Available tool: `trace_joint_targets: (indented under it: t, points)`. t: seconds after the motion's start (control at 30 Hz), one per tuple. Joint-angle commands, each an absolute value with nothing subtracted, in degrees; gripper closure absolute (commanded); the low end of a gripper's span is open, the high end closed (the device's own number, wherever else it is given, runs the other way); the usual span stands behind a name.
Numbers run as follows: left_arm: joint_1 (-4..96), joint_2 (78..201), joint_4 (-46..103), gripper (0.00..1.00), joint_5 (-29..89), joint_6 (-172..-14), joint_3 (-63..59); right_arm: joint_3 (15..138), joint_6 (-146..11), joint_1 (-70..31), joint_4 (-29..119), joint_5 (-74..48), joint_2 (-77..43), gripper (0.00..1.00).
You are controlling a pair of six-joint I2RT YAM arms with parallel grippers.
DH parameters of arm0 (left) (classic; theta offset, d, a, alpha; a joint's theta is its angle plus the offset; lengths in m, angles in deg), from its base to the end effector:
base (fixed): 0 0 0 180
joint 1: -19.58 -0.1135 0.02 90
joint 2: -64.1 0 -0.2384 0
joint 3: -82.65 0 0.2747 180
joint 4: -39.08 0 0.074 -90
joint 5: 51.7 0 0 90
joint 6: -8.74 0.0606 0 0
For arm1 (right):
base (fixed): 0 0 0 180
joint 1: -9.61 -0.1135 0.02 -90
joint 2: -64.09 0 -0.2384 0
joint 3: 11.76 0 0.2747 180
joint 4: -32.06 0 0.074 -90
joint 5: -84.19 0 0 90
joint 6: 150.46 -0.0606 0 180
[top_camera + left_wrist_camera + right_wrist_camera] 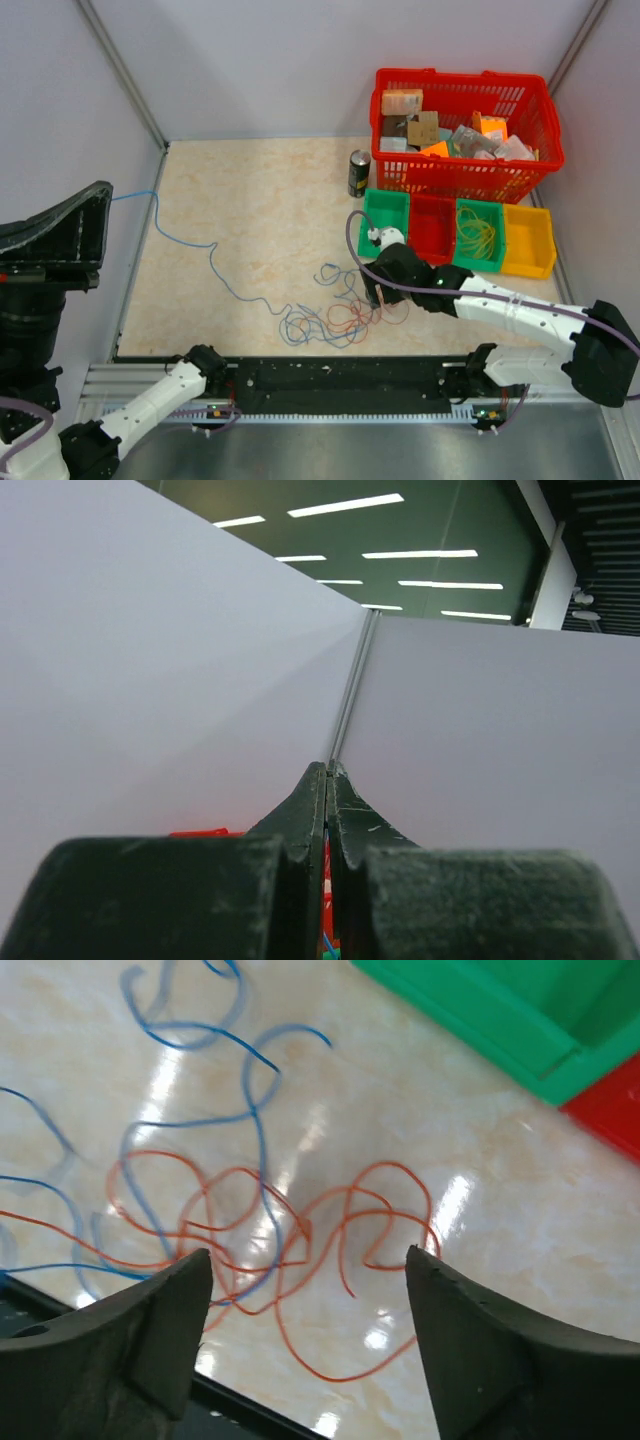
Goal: Untangle the cables
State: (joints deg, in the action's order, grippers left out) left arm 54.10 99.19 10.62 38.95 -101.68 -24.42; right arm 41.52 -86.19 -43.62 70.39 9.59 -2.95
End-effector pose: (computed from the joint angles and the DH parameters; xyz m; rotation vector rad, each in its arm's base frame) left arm 0.0066 -0.0037 0.6045 0.0922 0.8363 -0.8995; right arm 0.1776 0.2108 0.1632 -0.4723 2.4093 0.2796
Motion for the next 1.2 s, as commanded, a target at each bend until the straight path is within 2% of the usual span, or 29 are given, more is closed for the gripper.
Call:
trace_joint_targets:
  t: [0.0,0.07,0.17,0.27,0.43,0.57,0.63,0.67,0.7,0.77,0.87,1.0,1.17]
  points:
    - [53.85,104.0,11.87,1.0,39.86,-103.4,-24.01,51.55,-77.88,-44.27,65.52,-0.15,1.51,0.18]
    - [53.85,104.26,12.05,1.0,40.58,-103.93,-24.19,53.49,-74.97,-44.27,60.43,-9.0,2.74,0.12]
    - [53.85,104.35,12.13,1.0,41.11,-104.46,-24.27,53.77,-74.08,-44.18,47.27,-25.26,0.65,0.1]
    - [53.94,104.18,12.13,1.0,41.38,-104.64,-24.45,53.15,-78.28,-44.53,31.37,-35.84,-4.27,0.1]
    - [53.85,104.17,10.91,1.0,41.55,-104.64,-25.33,56.31,-85.14,-47.16,14.82,-41.4,-11.57,0.11]
    - [53.94,103.74,10.55,1.0,41.99,-104.2,-25.24,59.56,-86.12,-50.94,13.2,-39.83,-16.58,0.16]
    - [53.85,103.74,10.46,1.0,41.99,-104.11,-25.15,61.14,-86.47,-51.74,13.91,-38.94,-18.69,0.26]
    - [53.85,103.48,10.46,1.0,42.08,-103.93,-25.07,61.84,-87.26,-52.09,14.26,-38.85,-19.31,0.34]
    - [53.94,103.56,10.38,1.0,42.08,-103.93,-24.98,62.29,-88.22,-52.26,14.53,-39.2,-19.58,0.46]
    - [53.94,103.21,9.68,1.0,42.69,-103.49,-24.8,62.38,-89.02,-52.7,14.27,-40.34,-19.06,0.6]
    - [53.85,102.77,8.27,1.0,44.53,-102.88,-24.28,62.46,-89.2,-52.79,16.1,-38.68,-16.86,1.0]
    - [53.85,101.37,6.78,1.0,47.08,-102.79,-19.63,66.93,-86.13,-52.79,25.67,-33.33,-10.9,1.0]
    - [53.94,99.26,4.93,1.0,49.11,-107.17,-5.77,78.0,-83.58,-52.88,34.8,-27.44,-4.64,1.0]
